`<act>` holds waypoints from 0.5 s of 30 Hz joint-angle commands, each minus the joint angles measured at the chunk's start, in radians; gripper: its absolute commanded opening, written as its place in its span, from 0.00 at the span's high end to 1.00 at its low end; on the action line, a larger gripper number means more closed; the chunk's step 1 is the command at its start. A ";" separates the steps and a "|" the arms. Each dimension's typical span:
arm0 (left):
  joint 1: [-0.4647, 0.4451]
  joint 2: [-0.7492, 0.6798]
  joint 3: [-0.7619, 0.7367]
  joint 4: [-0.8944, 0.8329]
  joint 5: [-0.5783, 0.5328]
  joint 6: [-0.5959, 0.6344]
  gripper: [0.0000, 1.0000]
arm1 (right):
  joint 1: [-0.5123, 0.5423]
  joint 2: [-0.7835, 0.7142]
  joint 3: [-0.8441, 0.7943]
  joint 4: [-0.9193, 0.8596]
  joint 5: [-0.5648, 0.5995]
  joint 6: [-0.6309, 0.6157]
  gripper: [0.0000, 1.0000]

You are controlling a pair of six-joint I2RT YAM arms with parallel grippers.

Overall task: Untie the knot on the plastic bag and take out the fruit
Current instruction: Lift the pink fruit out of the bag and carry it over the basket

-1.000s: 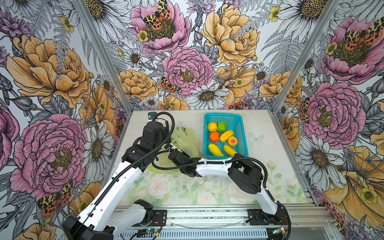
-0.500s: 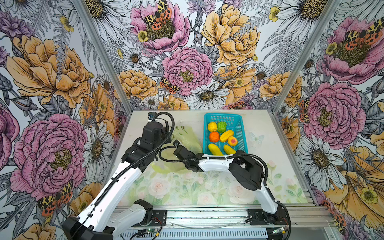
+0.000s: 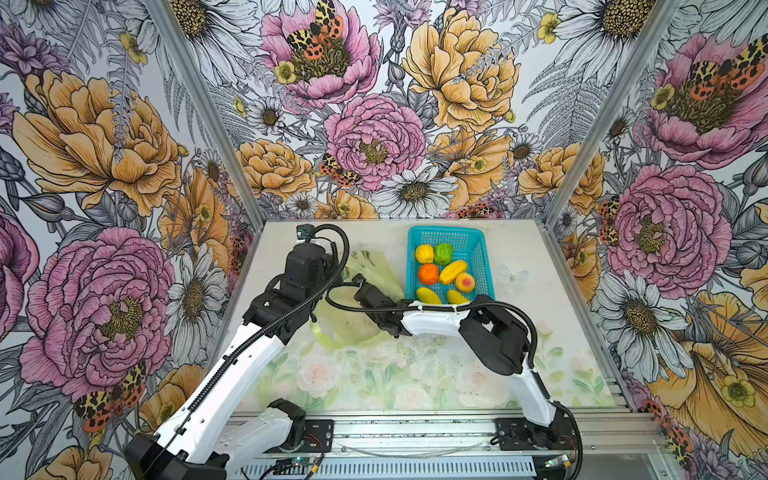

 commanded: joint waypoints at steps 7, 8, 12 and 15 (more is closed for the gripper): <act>0.005 0.000 -0.004 0.006 0.006 0.000 1.00 | 0.006 -0.244 -0.186 0.125 -0.255 0.019 0.93; 0.005 0.002 -0.003 0.006 0.005 0.000 1.00 | 0.010 -0.272 -0.221 0.155 -0.281 0.013 0.93; 0.005 0.012 0.000 0.008 0.003 0.000 1.00 | 0.029 -0.373 -0.315 0.242 -0.370 -0.001 1.00; 0.007 0.027 0.001 0.010 -0.001 0.000 1.00 | 0.037 -0.432 -0.355 0.272 -0.429 0.001 1.00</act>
